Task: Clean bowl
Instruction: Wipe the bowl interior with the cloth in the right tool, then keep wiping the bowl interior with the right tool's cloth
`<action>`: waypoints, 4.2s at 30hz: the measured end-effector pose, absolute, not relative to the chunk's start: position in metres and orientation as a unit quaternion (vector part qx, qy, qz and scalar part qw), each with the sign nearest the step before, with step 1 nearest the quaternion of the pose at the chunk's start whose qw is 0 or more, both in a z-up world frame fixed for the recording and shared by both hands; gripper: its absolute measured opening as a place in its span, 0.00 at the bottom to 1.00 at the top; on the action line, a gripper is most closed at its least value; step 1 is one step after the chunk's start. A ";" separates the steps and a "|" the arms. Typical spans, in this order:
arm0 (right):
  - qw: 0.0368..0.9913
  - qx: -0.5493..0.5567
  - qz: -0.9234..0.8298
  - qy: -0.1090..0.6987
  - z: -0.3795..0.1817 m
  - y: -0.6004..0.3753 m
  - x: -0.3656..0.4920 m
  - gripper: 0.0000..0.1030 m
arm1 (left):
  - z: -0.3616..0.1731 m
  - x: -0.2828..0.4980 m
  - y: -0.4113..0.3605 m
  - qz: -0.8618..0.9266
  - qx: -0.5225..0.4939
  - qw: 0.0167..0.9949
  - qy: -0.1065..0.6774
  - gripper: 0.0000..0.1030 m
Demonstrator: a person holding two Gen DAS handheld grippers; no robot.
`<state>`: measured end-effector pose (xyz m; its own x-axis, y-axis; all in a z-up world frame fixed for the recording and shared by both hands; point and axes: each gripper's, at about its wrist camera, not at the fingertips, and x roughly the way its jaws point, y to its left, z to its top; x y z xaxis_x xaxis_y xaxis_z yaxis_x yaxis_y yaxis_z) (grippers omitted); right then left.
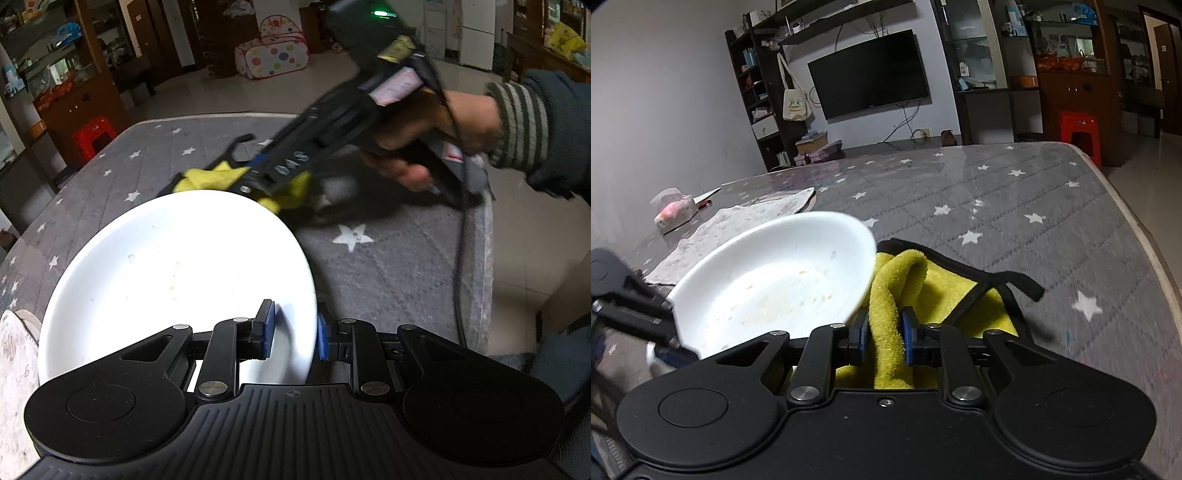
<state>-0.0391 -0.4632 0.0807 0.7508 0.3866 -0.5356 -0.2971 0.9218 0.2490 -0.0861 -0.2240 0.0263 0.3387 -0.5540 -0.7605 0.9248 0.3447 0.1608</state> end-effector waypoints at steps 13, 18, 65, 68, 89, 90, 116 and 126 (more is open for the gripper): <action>0.926 0.060 0.205 0.311 0.081 -0.460 -0.022 0.19 | 0.025 -0.089 -0.227 -0.471 0.293 0.765 0.328 0.27; 0.927 0.066 0.201 0.310 0.079 -0.459 -0.031 0.19 | 0.029 -0.083 -0.242 -0.458 0.279 0.776 0.333 0.38; 0.926 0.037 0.232 0.297 0.082 -0.463 -0.054 0.19 | 0.022 -0.075 -0.239 -0.512 0.288 0.742 0.322 0.36; 0.925 0.039 0.235 0.296 0.081 -0.464 -0.046 0.19 | 0.022 -0.075 -0.241 -0.505 0.286 0.746 0.328 0.37; 0.927 0.040 0.219 0.301 0.078 -0.464 -0.086 0.19 | 0.030 -0.065 -0.258 -0.492 0.272 0.763 0.317 0.38; 0.927 0.041 0.219 0.301 0.078 -0.464 -0.087 0.19 | 0.030 -0.065 -0.257 -0.495 0.275 0.762 0.315 0.37; 0.925 0.038 0.232 0.298 0.080 -0.462 -0.060 0.19 | 0.026 -0.077 -0.234 -0.534 0.285 0.730 0.317 0.31; 0.923 0.042 0.234 0.302 0.076 -0.465 -0.047 0.19 | 0.029 -0.079 -0.231 -0.526 0.266 0.738 0.329 0.32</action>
<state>-0.0473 -0.4652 0.0762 0.7077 0.4579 -0.5381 -0.4074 0.8867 0.2188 -0.0792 -0.2311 0.0294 0.2290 -0.6015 -0.7654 0.9513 0.3049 0.0451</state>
